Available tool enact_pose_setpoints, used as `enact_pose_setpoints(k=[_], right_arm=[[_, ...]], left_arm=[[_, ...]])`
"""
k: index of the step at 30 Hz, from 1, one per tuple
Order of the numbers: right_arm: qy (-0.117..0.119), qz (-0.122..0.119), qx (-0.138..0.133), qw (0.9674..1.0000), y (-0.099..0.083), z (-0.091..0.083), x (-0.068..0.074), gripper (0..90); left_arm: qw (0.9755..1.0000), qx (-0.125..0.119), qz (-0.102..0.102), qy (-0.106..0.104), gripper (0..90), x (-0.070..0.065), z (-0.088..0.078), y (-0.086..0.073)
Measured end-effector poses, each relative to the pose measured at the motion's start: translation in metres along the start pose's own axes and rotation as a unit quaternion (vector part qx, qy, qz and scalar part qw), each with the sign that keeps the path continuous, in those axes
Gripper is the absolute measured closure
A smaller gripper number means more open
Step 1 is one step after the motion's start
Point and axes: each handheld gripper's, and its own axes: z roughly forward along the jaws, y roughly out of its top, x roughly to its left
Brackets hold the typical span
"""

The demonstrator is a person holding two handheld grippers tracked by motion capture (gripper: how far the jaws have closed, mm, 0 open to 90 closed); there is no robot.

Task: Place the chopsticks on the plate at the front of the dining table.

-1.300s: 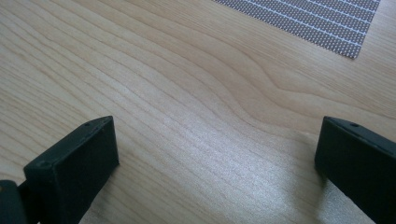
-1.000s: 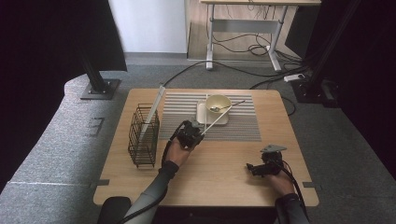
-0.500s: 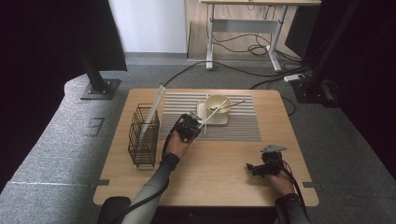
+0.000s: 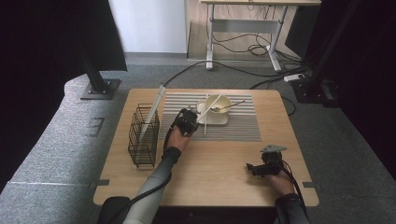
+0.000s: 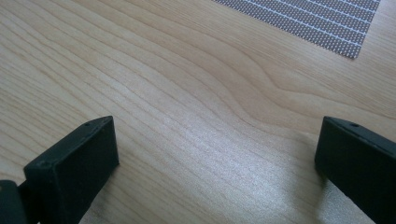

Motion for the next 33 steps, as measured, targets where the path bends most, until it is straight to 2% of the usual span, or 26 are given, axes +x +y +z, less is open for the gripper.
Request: enact_pose_setpoints(k=[11, 21, 26, 33], right_arm=[[0.000, 0.000, 0.000, 1.0000, 0.000, 0.000, 0.000, 0.0], [0.000, 0.000, 0.000, 1.0000, 0.000, 0.000, 0.000, 0.0], [0.000, 0.000, 0.000, 1.0000, 0.000, 0.000, 0.000, 0.0], [0.000, 0.000, 0.000, 1.0000, 0.000, 0.000, 0.000, 0.0]], left_arm=[[0.9994, 0.007, -0.023, 0.024, 85.2, 0.017, 0.011, 0.007], [0.9977, 0.023, -0.048, 0.042, 85.2, 0.032, 0.027, 0.009], [0.9973, 0.031, -0.053, 0.039, 85.2, 0.033, 0.036, 0.005], [0.9973, 0.041, -0.051, 0.035, 85.1, 0.029, 0.046, 0.006]])
